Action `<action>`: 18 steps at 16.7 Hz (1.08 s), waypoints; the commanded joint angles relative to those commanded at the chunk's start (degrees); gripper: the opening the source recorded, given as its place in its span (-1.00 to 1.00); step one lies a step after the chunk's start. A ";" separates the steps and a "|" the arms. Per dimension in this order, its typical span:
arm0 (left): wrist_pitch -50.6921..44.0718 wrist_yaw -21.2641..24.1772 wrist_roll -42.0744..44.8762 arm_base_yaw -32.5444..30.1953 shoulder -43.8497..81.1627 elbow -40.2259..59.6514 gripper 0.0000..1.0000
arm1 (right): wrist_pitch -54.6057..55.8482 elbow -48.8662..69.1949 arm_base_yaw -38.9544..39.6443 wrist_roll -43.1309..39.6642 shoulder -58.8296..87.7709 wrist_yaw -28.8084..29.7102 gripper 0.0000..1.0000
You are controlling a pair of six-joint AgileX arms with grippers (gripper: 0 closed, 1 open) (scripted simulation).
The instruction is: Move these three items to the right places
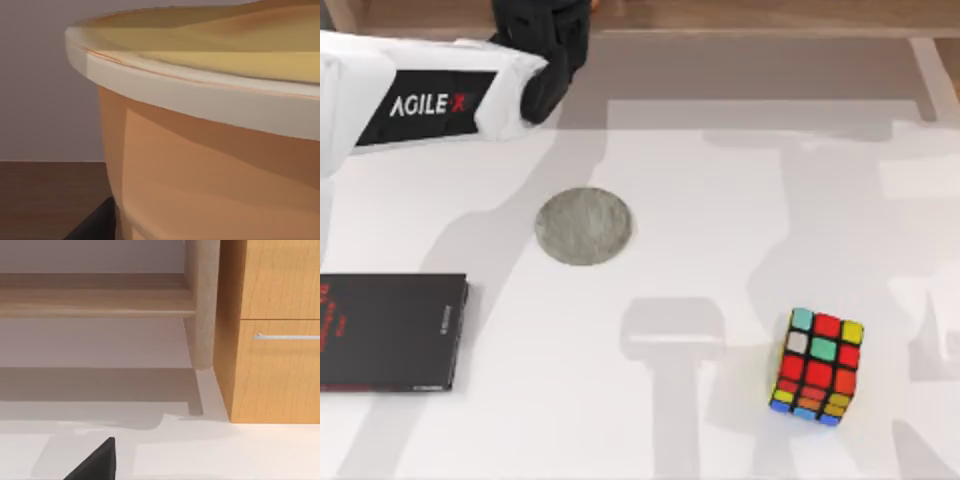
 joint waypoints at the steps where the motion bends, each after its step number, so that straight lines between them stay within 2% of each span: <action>1: 0.00 0.00 0.00 0.00 0.00 0.00 0.85 | 0.00 0.00 0.00 0.00 0.00 0.00 1.00; 13: 0.00 0.00 0.00 0.00 0.00 0.00 -0.96 | 0.00 0.00 0.00 0.00 0.00 0.00 1.00; 18: 0.00 0.00 0.00 0.00 0.00 0.00 -1.00 | 0.00 0.00 0.00 0.00 0.00 0.00 1.00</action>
